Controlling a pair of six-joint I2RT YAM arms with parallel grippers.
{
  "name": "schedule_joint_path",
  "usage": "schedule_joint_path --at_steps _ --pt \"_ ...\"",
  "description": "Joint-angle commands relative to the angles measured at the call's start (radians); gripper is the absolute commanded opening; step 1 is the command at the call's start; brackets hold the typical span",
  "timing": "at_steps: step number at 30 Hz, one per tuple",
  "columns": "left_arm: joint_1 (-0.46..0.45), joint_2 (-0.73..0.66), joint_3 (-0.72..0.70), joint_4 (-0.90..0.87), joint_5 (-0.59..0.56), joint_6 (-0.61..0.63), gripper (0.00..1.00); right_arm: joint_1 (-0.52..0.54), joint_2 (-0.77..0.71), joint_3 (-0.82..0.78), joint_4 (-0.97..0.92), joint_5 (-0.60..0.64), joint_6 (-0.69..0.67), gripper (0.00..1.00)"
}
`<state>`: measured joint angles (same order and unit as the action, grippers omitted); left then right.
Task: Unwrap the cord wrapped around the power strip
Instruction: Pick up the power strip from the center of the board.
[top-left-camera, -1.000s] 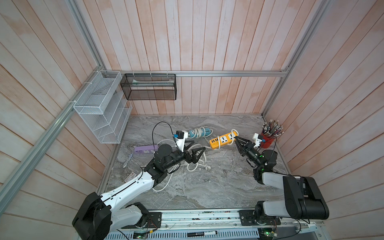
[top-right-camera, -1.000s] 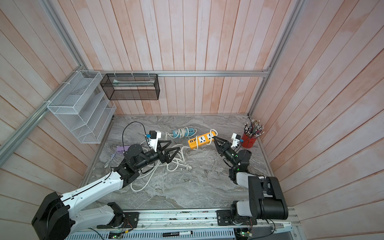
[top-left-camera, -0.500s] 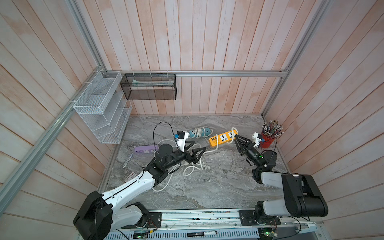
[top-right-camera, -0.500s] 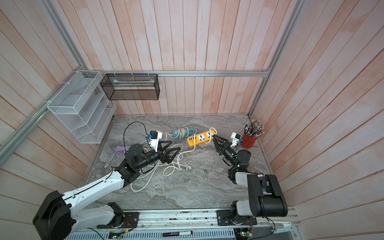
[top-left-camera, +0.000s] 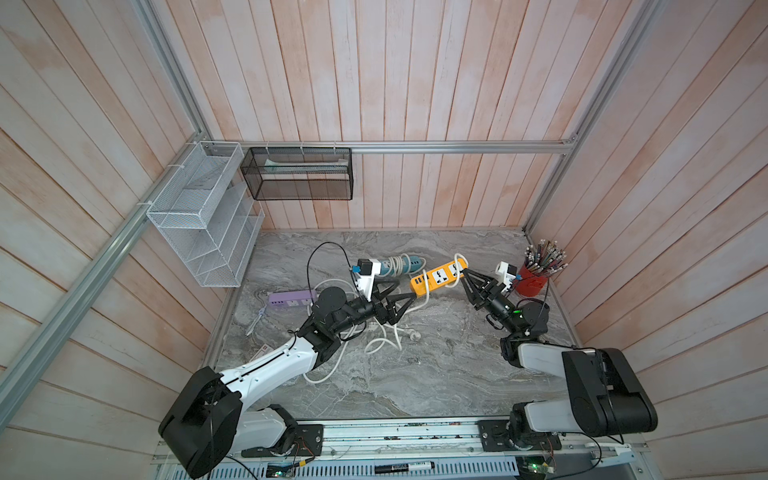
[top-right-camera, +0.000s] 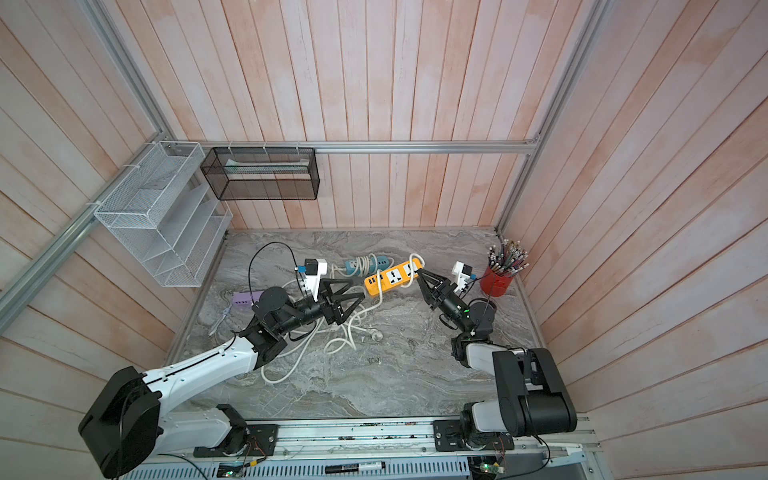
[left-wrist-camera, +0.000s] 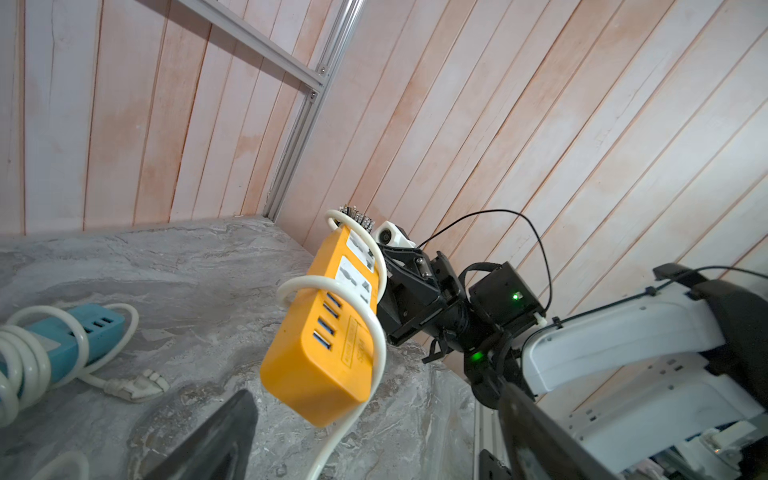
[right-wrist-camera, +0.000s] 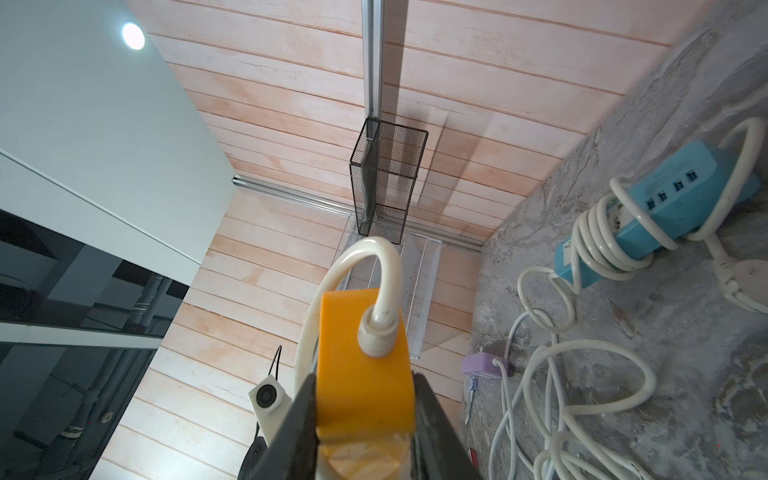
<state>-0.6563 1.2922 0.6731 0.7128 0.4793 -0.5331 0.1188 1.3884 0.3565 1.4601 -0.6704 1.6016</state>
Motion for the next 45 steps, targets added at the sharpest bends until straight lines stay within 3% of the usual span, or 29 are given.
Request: schedule_joint_path --at_steps 1,16,25,35,38,40,45 --pt "0.01 0.036 0.02 0.083 0.063 -0.045 0.88 0.016 -0.051 0.052 0.066 0.007 0.018 0.0" --pt "0.015 0.051 0.029 0.191 0.095 -0.119 0.88 0.077 -0.105 0.086 0.003 0.02 -0.046 0.0" --pt "0.017 0.079 0.029 0.242 0.117 -0.152 0.44 0.109 -0.121 0.107 -0.023 0.024 -0.066 0.0" --pt "0.024 0.09 0.041 0.253 0.135 -0.166 0.39 0.166 -0.121 0.136 -0.064 0.018 -0.129 0.0" --pt "0.027 0.097 0.044 0.269 0.153 -0.179 0.25 0.178 -0.114 0.145 -0.068 0.009 -0.147 0.0" --pt "0.028 0.1 0.046 0.278 0.165 -0.185 0.03 0.182 -0.111 0.15 -0.072 0.007 -0.153 0.0" --pt "0.033 0.092 0.036 0.291 0.162 -0.185 0.0 0.185 -0.109 0.156 -0.082 0.0 -0.168 0.0"
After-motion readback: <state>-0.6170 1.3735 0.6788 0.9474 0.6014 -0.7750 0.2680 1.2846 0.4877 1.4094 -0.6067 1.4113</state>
